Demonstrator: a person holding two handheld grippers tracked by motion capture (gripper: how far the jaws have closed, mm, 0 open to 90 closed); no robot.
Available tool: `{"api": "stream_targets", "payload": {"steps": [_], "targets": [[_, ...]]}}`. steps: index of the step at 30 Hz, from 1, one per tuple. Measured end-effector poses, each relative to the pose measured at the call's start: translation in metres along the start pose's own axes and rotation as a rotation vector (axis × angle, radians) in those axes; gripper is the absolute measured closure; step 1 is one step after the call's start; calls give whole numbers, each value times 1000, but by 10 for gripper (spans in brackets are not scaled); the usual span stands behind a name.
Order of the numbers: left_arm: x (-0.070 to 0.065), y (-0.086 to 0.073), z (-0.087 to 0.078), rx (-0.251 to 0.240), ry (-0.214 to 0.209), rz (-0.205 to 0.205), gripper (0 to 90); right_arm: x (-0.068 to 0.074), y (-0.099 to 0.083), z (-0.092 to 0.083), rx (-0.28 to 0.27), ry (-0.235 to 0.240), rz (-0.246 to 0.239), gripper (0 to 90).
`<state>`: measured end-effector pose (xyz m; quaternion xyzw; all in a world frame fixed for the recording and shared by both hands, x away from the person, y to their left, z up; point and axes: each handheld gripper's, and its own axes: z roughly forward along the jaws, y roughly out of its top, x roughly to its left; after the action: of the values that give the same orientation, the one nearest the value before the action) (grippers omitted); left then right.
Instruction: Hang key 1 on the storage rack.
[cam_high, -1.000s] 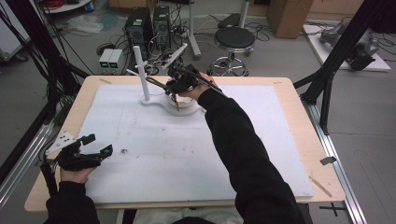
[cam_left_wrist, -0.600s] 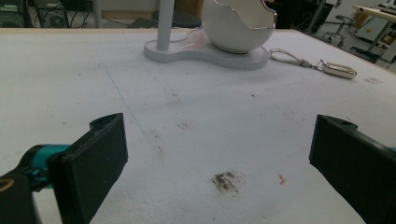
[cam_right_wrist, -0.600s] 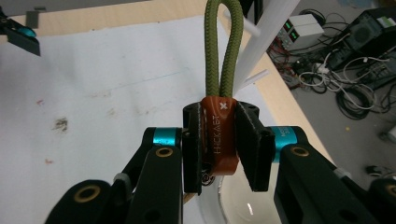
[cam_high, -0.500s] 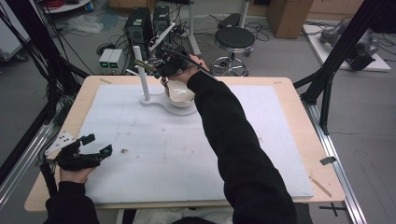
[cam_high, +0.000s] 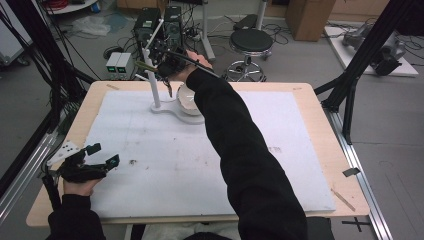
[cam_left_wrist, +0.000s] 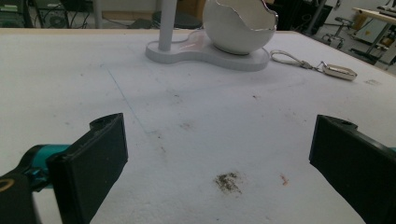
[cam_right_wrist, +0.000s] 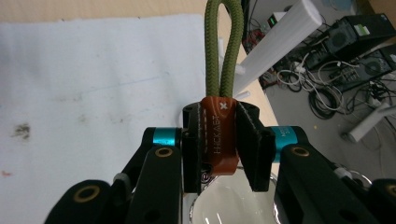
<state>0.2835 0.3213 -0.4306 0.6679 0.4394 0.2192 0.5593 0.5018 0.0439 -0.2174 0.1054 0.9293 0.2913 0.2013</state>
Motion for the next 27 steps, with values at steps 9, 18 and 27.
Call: {"api": "stream_targets", "payload": {"steps": [9,18,27], "targets": [[1,0,0,0,1,-4,48,4,-5,11,48,-37,-7,716],[2,0,0,-3,0,-7,48,10,-8,16,46,-50,-30,715],[2,0,0,-4,2,-7,48,19,-7,21,70,-101,-72,714]]}}
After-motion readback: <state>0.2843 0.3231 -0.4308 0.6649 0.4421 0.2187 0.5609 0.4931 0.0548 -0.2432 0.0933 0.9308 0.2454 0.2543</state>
